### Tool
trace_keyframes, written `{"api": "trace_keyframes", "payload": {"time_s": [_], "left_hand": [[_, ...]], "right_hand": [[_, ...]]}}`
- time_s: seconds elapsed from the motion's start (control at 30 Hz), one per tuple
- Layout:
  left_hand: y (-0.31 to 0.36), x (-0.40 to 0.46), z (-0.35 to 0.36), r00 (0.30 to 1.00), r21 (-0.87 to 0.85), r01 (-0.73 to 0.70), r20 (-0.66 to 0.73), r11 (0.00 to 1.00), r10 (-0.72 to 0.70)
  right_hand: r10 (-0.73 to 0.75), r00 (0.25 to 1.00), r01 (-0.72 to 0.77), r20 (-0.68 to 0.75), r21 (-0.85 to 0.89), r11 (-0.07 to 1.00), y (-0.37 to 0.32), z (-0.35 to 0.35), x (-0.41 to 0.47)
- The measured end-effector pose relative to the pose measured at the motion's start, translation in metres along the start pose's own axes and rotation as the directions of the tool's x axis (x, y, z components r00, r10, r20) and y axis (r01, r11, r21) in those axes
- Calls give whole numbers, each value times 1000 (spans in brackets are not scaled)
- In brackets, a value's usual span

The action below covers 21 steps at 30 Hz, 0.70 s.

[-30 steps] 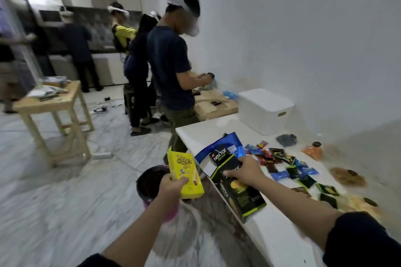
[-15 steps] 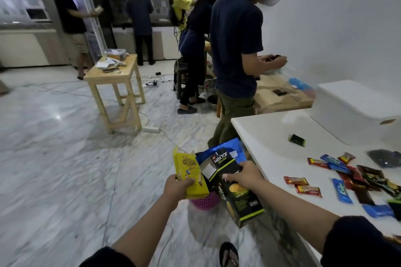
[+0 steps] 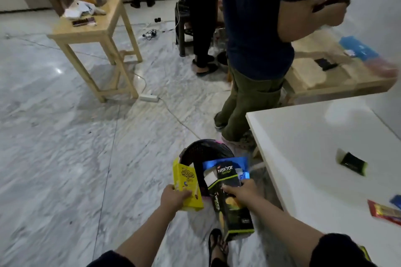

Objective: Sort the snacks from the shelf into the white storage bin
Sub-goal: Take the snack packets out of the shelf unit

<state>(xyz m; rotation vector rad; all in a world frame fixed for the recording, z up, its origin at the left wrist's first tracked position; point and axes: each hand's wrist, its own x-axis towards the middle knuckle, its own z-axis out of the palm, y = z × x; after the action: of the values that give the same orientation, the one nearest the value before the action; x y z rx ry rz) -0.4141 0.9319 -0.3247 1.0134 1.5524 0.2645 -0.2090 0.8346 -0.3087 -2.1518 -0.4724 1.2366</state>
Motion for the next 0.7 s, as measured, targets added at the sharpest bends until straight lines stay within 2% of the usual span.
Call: {"api": "trace_keyframes", "payload": {"time_s": [0.23, 0.47, 0.6, 0.7], "left_hand": [[13, 102, 41, 989, 118, 127, -92, 985, -117], [6, 223, 84, 994, 384, 110, -48, 917, -99], [-5, 274, 104, 983, 382, 153, 36, 911, -180], [-11, 286, 112, 983, 393, 170, -2, 904, -184]], "right_hand": [[242, 968, -252, 73, 186, 950, 5, 28, 134], [397, 901, -433, 175, 313, 845, 17, 72, 260], [399, 891, -452, 219, 325, 831, 34, 98, 317], [381, 916, -402, 129, 336, 852, 40, 109, 338]]}}
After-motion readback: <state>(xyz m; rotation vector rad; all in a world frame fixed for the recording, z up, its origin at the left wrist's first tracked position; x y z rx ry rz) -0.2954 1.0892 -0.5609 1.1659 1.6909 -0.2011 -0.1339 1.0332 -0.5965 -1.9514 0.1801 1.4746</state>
